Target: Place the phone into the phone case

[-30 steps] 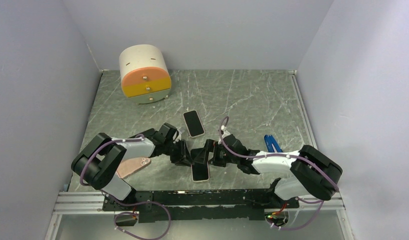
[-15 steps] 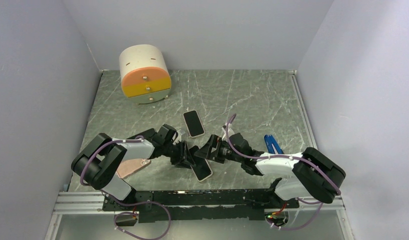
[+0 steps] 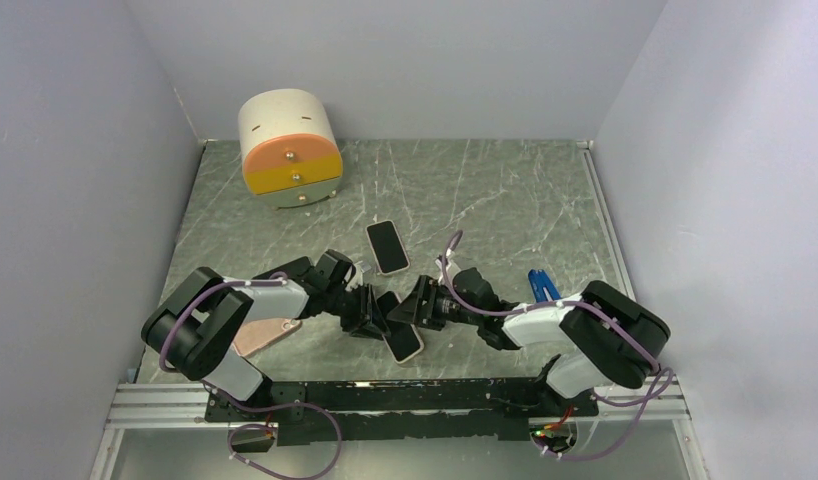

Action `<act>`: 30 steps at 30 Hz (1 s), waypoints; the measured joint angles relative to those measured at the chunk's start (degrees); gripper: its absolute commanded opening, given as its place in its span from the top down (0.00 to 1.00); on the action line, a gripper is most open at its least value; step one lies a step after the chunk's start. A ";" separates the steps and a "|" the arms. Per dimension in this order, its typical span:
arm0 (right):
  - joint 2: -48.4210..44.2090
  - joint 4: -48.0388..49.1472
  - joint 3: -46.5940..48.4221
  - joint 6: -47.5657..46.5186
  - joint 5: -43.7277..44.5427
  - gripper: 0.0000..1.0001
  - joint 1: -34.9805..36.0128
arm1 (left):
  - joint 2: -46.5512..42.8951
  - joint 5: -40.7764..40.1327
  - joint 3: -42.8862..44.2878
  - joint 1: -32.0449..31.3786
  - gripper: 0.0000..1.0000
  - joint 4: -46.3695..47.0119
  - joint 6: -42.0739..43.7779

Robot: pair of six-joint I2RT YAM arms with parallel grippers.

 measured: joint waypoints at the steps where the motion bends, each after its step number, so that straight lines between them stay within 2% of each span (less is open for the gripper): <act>1: 0.57 0.92 -0.11 0.11 -0.55 0.32 0.00 | 0.00 0.15 0.00 0.00 0.68 -0.04 0.02; 6: 1.46 2.27 -0.17 0.35 -2.05 0.39 0.00 | -0.17 0.59 0.00 0.00 0.67 -0.37 0.33; 11: 1.29 0.44 -0.15 0.02 -2.38 0.50 0.31 | -0.87 0.02 -0.20 -0.31 0.66 -0.39 0.37; 20: 1.22 -2.64 -0.02 -0.20 -2.49 0.61 0.63 | -1.31 -0.42 -0.39 -0.48 0.66 -0.09 0.39; 24: 1.44 -4.22 0.50 -0.98 -2.38 0.75 0.66 | -1.40 -0.39 -0.46 -0.48 0.65 -0.04 0.39; 27: 1.53 -6.49 1.16 -2.34 -2.14 0.84 0.66 | -2.05 -0.55 -0.87 -0.48 0.59 0.00 0.33; 30: 1.51 -8.76 1.90 -3.48 -2.10 1.00 0.59 | -4.46 -0.92 -2.01 -0.48 0.57 0.48 0.07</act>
